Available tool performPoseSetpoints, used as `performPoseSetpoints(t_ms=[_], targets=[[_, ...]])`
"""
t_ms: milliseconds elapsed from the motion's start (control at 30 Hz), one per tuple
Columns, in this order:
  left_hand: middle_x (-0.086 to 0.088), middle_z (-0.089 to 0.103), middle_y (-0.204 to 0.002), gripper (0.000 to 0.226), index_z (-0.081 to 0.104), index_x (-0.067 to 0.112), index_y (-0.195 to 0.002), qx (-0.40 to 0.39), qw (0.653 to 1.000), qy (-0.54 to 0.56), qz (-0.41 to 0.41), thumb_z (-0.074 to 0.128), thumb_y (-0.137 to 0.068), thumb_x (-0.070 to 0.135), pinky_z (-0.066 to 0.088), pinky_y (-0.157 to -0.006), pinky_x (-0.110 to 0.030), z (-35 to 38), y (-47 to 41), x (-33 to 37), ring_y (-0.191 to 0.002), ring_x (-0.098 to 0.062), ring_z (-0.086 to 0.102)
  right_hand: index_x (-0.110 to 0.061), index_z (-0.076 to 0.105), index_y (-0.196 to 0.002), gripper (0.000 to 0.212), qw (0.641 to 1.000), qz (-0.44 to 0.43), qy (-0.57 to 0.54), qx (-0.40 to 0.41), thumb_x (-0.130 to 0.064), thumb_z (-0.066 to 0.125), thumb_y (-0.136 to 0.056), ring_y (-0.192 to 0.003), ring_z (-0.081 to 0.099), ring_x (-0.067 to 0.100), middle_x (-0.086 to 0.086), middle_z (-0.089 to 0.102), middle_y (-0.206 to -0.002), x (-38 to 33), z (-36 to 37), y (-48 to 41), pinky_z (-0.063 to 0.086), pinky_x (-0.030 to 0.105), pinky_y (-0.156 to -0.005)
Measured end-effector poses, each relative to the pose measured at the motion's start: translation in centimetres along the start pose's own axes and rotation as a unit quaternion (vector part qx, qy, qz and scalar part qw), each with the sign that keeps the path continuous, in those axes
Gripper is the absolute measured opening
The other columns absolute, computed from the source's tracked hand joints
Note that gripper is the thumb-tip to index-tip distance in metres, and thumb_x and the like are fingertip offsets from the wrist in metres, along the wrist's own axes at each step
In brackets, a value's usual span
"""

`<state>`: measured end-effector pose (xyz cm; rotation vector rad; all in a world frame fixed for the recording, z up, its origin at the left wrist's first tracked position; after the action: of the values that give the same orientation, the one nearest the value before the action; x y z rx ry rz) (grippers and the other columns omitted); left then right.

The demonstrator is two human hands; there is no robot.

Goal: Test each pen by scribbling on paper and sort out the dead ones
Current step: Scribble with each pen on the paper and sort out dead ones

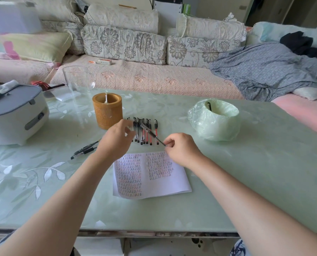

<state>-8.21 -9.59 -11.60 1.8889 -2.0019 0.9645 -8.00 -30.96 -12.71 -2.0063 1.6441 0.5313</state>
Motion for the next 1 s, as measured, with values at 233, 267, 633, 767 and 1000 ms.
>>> performPoseSetpoints(t_ms=[233,267,633,767,1000], targets=[[-0.006,0.058,-0.12,0.029,0.065,0.018,-0.12,-0.011,0.964,-0.265,-0.014,0.05,-0.094,0.017,0.043,-0.09,-0.037,-0.4,0.1,-4.8,-0.109,-0.026,0.048,0.0,0.062,-0.06,0.013,0.992,0.097,0.042,0.072,-0.002,0.05,-0.063,-0.071,0.064,0.039,0.017,0.056,-0.055,1.5,0.4,-3.1,0.046,0.029,-0.044],[-0.005,0.058,-0.117,0.029,0.066,0.017,-0.117,-0.011,0.958,-0.287,-0.013,0.05,-0.093,0.015,0.042,-0.089,-0.035,-0.3,0.1,-5.0,-0.107,-0.025,0.048,-0.006,0.05,-0.051,0.012,0.991,0.1,0.05,0.072,-0.001,0.049,-0.062,-0.048,0.037,0.036,0.011,0.041,-0.046,1.3,0.5,-3.4,0.031,0.025,-0.039],[-0.003,0.061,-0.111,0.03,0.066,0.023,-0.115,-0.02,0.96,-0.278,0.01,0.051,-0.093,0.008,0.041,-0.089,-0.033,0.0,-0.1,-5.6,-0.105,-0.023,0.054,-0.018,0.036,-0.054,0.037,0.993,0.069,0.094,0.031,-0.022,0.056,-0.085,-0.048,0.033,0.023,-0.001,0.03,-0.048,0.6,2.8,-5.3,0.027,0.025,-0.047],[-0.002,0.065,-0.107,0.028,0.063,0.023,-0.111,0.007,0.972,-0.233,0.037,0.048,-0.095,0.007,0.042,-0.08,-0.032,-0.1,-0.1,-4.6,-0.096,-0.023,0.06,-0.009,0.064,-0.071,0.025,0.992,0.051,0.119,0.011,-0.017,0.047,-0.088,-0.074,0.058,0.025,0.003,0.062,-0.073,0.5,2.5,-4.9,0.049,0.03,-0.06],[0.002,0.067,-0.105,0.021,0.062,0.021,-0.115,0.035,0.983,-0.148,0.106,0.047,-0.1,0.02,0.048,-0.059,-0.031,-0.9,0.6,-0.6,-0.087,-0.02,0.063,-0.023,0.07,-0.111,0.027,1.0,-0.007,0.004,-0.008,-0.027,0.049,-0.095,-0.102,0.061,0.014,-0.008,0.068,-0.112,-2.2,1.3,-3.3,0.05,0.032,-0.09]])
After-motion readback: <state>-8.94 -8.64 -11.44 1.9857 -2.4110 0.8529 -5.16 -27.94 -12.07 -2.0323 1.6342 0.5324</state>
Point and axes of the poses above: each hand's wrist, its own y-axis away from the middle knuckle, its own z-axis out of the palm, x = y × z, the point moved 6 cm from there along -y, towards the middle knuckle
